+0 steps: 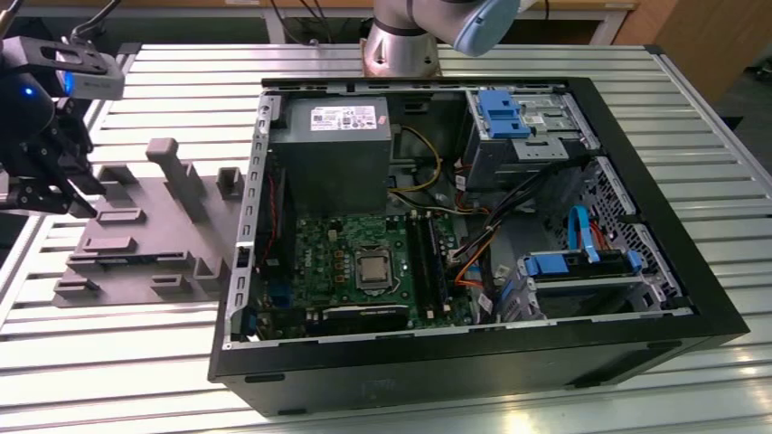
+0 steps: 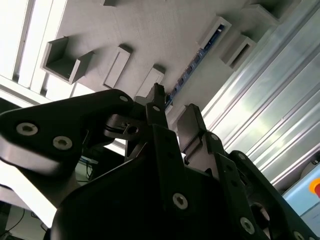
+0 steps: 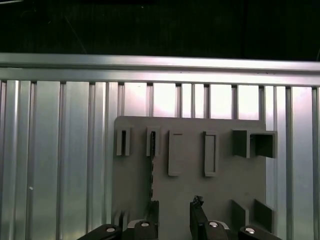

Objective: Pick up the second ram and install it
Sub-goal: 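Pick up the second ram and move it above second insertion slot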

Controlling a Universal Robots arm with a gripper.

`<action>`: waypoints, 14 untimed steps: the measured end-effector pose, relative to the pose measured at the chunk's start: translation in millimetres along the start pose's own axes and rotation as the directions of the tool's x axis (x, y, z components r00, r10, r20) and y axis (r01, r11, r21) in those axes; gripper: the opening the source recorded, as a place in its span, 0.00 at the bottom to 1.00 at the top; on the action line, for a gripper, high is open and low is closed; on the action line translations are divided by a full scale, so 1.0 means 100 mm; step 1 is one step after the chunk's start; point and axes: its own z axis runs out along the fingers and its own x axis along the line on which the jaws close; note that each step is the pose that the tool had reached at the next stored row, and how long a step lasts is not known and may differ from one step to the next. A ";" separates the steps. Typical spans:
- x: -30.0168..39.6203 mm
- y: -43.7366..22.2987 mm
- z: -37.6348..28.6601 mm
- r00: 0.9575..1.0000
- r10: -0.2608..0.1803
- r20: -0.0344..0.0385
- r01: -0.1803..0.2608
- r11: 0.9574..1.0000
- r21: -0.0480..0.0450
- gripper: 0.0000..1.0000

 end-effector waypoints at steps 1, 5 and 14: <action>0.002 0.004 0.012 1.000 0.000 0.000 0.000 1.000 0.000 0.38; 0.004 0.011 0.035 1.000 0.000 0.000 0.000 1.000 -0.001 0.38; 0.008 0.016 0.058 1.000 0.000 0.000 0.000 1.000 -0.001 0.38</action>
